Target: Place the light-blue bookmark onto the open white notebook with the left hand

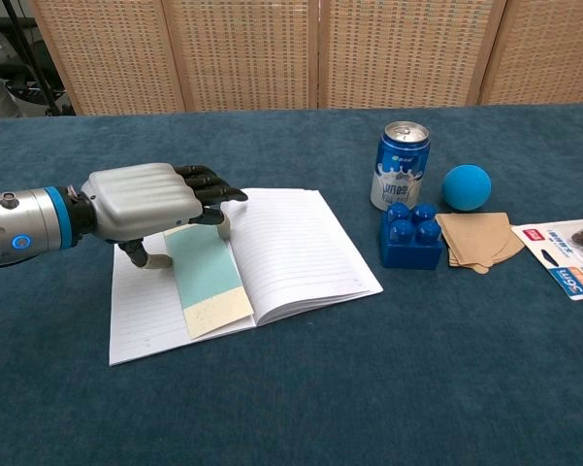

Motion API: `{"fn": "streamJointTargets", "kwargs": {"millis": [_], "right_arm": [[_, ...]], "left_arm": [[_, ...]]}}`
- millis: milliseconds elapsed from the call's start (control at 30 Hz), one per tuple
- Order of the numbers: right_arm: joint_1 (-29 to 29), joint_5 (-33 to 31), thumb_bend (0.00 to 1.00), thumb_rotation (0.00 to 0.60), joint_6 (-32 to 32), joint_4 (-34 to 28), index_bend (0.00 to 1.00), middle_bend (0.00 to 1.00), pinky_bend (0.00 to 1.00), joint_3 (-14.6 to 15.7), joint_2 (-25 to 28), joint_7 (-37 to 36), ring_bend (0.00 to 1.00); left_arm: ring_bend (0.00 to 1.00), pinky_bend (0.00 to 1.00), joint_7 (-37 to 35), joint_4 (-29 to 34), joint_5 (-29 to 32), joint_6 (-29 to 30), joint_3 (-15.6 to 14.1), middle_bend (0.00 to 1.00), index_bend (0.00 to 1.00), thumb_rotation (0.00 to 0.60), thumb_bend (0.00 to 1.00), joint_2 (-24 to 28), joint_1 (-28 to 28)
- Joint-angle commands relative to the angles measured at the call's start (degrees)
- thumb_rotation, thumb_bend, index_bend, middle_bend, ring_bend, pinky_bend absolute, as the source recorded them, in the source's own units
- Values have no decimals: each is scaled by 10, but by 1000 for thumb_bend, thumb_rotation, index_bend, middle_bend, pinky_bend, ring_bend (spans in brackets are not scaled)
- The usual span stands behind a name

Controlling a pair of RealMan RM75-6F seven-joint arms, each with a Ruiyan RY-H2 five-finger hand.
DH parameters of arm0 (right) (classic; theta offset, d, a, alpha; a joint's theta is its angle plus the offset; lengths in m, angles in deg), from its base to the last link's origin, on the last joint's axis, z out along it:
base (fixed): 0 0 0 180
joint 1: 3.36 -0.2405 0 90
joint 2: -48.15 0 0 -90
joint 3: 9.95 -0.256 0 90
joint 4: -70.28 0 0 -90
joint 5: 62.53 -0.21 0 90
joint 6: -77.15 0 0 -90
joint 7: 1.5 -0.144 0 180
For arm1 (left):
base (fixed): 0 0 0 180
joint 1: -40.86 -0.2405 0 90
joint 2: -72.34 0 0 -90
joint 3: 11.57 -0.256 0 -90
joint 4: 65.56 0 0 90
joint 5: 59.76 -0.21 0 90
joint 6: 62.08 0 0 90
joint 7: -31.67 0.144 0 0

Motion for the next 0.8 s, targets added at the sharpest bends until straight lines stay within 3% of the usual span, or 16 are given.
{"fn": "streamJointTargets", "kwargs": {"millis": [33, 367, 567, 800], "right_arm": [[0, 0, 91, 600, 0, 0, 28, 0, 0, 0, 0, 1, 0], [2, 9, 92, 600, 11, 1, 28, 0, 0, 1, 0, -5, 0], [3, 16, 91, 600, 18, 5, 28, 0, 0, 1, -2, -11, 0], [3, 20, 91, 600, 21, 6, 28, 0, 0, 2, -5, -8, 0]], "left_arm": [[0, 0, 0, 0, 0, 4, -1, 0, 381, 600, 302, -2, 0], [0, 0, 9, 8, 2, 9, -3, 0, 367, 600, 302, -6, 3], [0, 0, 22, 10, 11, 15, -1, 0, 184, 600, 288, -1, -1], [0, 0, 31, 17, 22, 21, 2, 0, 81, 600, 273, 7, -7]]}}
